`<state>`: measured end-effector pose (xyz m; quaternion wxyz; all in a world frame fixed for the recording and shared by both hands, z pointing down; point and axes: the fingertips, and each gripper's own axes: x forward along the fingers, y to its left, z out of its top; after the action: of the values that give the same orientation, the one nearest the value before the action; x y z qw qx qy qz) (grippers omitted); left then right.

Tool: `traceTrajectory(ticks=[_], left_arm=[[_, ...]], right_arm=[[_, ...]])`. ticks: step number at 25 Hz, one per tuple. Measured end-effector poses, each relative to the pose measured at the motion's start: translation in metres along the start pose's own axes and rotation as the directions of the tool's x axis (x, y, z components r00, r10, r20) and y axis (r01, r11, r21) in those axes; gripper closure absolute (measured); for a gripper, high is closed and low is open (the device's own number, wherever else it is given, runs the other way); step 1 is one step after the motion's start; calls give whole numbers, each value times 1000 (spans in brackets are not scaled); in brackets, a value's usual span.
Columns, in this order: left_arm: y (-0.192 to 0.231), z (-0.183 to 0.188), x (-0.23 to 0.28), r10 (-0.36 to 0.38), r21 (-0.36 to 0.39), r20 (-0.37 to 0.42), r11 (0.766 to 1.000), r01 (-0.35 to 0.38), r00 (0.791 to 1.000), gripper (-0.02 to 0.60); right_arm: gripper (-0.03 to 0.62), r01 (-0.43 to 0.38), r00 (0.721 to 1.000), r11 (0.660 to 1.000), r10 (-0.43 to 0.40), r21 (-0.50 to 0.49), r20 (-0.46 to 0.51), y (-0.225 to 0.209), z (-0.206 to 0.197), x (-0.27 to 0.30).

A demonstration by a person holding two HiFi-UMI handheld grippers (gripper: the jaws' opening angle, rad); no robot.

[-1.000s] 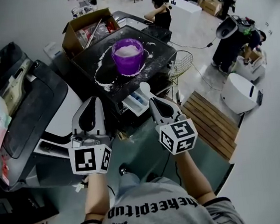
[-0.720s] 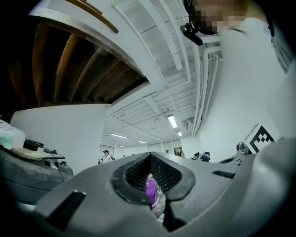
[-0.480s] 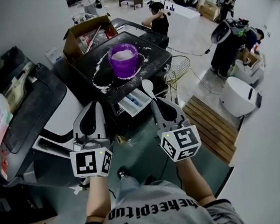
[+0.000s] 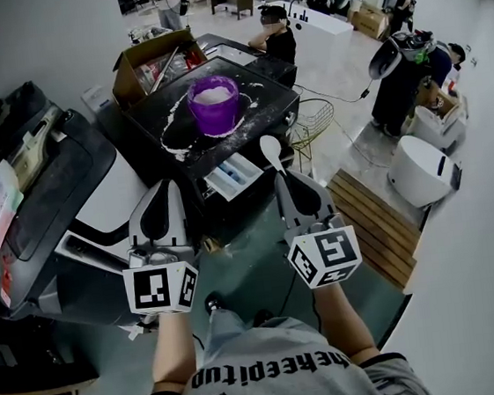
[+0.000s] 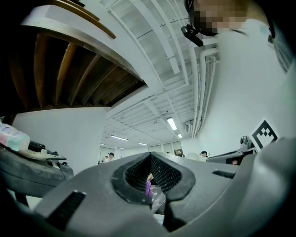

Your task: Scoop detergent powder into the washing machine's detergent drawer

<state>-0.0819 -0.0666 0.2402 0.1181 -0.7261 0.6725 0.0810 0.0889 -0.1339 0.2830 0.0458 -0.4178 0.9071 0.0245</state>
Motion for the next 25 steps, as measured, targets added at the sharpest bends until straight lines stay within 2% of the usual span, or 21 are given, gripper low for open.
traceTrajectory(ticks=[14, 25], left_arm=[[-10, 0, -9, 7, -3, -2, 1000, -7, 1000, 578], [-6, -2, -10, 13, -17, -4, 1000, -13, 1000, 578]], right_arm=[[588, 32, 999, 999, -32, 11, 21, -9, 1, -19], [588, 21, 1000, 1000, -21, 5, 14, -4, 0, -16]])
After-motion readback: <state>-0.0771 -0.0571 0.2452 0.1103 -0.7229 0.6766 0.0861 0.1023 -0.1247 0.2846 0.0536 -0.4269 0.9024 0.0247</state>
